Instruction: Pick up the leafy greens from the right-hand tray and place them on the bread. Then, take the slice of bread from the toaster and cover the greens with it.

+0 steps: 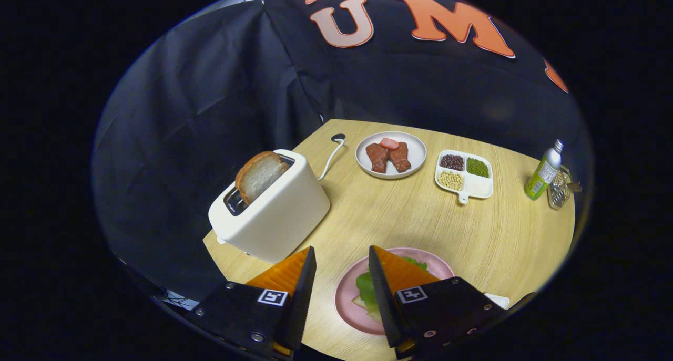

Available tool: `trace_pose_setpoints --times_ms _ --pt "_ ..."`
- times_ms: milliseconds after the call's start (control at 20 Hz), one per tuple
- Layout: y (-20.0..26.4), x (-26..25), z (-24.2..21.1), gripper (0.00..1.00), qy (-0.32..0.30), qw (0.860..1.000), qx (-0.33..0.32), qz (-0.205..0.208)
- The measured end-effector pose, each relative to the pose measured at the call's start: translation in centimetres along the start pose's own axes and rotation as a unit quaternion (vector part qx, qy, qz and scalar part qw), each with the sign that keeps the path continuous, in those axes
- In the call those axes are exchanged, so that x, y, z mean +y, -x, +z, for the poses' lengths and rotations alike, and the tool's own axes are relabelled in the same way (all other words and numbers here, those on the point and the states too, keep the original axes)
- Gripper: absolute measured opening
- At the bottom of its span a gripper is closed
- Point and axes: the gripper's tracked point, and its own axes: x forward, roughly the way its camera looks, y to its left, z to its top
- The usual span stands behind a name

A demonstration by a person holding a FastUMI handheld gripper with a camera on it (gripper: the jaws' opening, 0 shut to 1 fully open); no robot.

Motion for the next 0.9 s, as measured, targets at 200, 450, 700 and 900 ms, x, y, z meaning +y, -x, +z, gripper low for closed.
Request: trace_pose_setpoints --times_ms 200,450,700,900 --pt "-0.7 3.1 2.7 0.72 0.001 1.0 -0.002 0.019" --pt "-1.9 6.9 5.3 0.81 0.015 0.999 -0.003 0.042" --pt "-2.9 10.4 6.7 0.85 0.013 0.997 0.018 0.07" --pt "-4.1 12.0 7.9 0.85 0.009 0.997 0.029 0.071"
